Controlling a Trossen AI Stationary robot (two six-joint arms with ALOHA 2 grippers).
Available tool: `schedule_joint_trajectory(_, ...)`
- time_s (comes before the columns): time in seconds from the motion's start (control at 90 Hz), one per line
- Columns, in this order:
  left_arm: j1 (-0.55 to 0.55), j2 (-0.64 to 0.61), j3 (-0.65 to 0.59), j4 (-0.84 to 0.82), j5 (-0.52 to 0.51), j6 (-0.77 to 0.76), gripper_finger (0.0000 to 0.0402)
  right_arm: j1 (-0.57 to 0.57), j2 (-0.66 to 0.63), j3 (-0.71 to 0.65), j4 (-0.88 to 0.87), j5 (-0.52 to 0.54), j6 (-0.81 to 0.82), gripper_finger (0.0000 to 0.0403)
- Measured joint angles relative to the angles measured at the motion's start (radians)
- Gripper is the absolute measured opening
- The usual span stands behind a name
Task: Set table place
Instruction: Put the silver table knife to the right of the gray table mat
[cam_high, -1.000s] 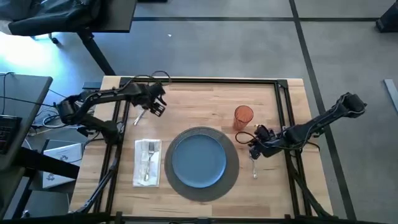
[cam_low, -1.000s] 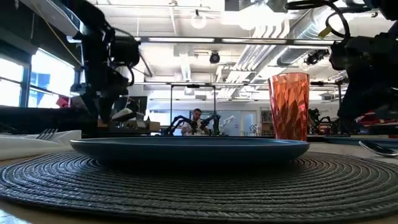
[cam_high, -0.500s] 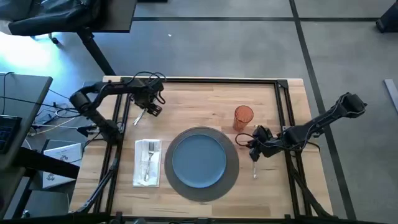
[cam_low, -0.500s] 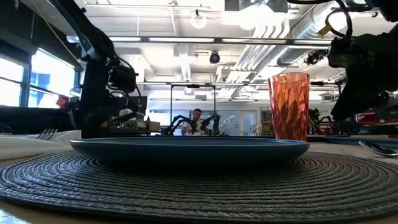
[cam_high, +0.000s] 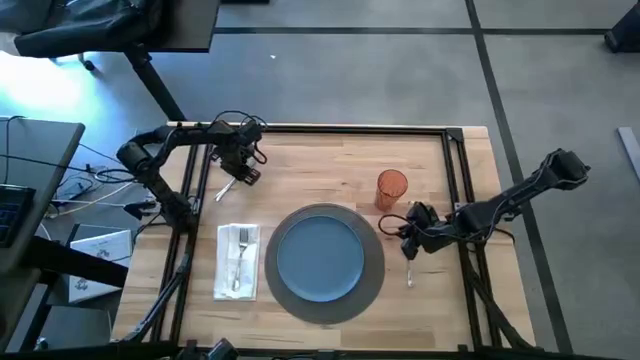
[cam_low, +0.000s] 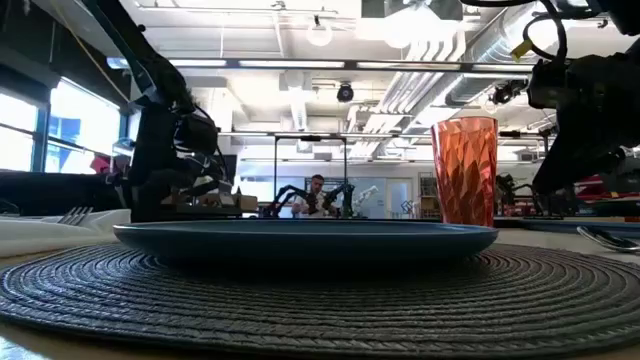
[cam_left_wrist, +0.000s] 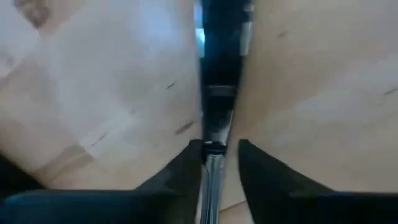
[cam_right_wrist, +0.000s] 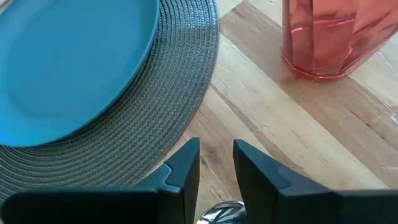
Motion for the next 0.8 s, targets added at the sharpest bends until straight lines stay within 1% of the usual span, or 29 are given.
schedule_joint_trajectory(0.044,0.003,0.0,0.0,0.002,0.012,0.011,0.0024,0.0,0.0,0.0,0.0,0.0,0.0,0.0083)
schedule_joint_trajectory(0.089,0.002,0.0,0.0,0.003,0.013,0.019,0.0016,0.0,0.0,0.0,0.0,0.0,0.0,0.0083)
schedule_joint_trajectory(0.333,-0.039,-0.02,-0.007,0.008,-0.017,0.053,0.0015,0.0,0.0,0.0,0.0,0.004,0.003,0.0083)
schedule_joint_trajectory(0.478,-0.08,-0.097,-0.019,0.008,-0.027,0.043,0.0014,0.0,0.0,0.0,0.0,0.006,0.003,0.0083)
schedule_joint_trajectory(0.622,-0.119,-0.186,-0.017,-0.031,0.018,0.02,0.0001,0.0,0.0,0.0,0.0,0.008,0.001,0.0083)
schedule_joint_trajectory(0.689,-0.137,-0.217,-0.017,-0.032,0.03,0.016,0.0008,-0.001,0.0,0.0,0.001,0.009,0.0,0.0083)
schedule_joint_trajectory(0.8,-0.167,-0.263,-0.016,-0.031,0.054,0.008,0.0007,-0.001,0.0,0.0,0.0,0.025,0.0,0.0083)
